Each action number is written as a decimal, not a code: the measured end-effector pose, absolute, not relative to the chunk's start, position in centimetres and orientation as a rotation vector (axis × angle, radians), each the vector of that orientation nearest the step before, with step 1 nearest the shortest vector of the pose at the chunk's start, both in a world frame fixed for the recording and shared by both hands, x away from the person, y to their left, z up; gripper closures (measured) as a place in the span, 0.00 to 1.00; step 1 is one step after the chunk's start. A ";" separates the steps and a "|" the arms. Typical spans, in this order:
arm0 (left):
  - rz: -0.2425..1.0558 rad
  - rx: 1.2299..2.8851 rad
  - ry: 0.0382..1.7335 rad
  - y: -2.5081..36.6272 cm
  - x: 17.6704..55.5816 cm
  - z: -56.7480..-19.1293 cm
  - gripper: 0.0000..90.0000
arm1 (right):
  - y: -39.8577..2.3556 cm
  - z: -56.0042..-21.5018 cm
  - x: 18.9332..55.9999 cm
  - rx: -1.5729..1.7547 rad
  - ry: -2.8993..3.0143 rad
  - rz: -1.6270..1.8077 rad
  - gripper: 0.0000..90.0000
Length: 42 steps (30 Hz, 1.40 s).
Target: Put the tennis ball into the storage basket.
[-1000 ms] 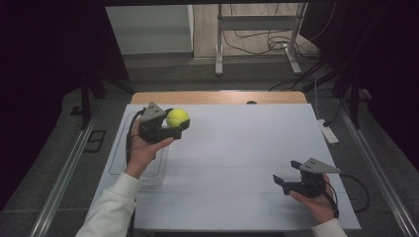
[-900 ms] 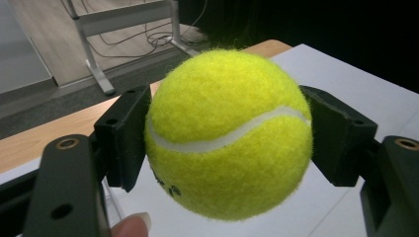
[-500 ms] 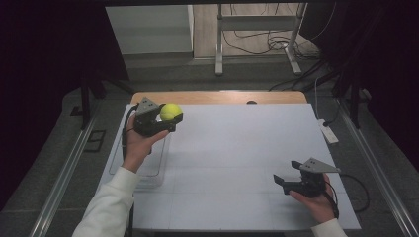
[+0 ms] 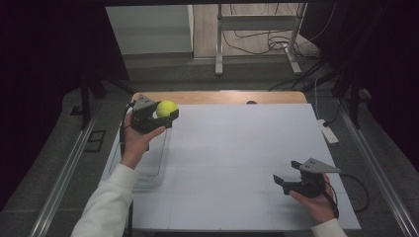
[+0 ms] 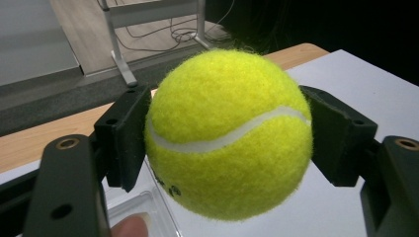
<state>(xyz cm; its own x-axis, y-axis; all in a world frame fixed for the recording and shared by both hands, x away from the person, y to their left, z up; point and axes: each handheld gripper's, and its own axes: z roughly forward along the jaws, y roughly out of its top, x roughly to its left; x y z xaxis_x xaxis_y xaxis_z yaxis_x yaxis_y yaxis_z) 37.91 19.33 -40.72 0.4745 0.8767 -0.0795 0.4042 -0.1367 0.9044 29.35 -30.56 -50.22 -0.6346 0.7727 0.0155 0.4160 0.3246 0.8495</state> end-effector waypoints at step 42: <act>0.644 1.708 1.306 23.7 40.7 -42.6 0.29 | -30.6 -50.2 29.3 1.061 2.195 1.240 0.13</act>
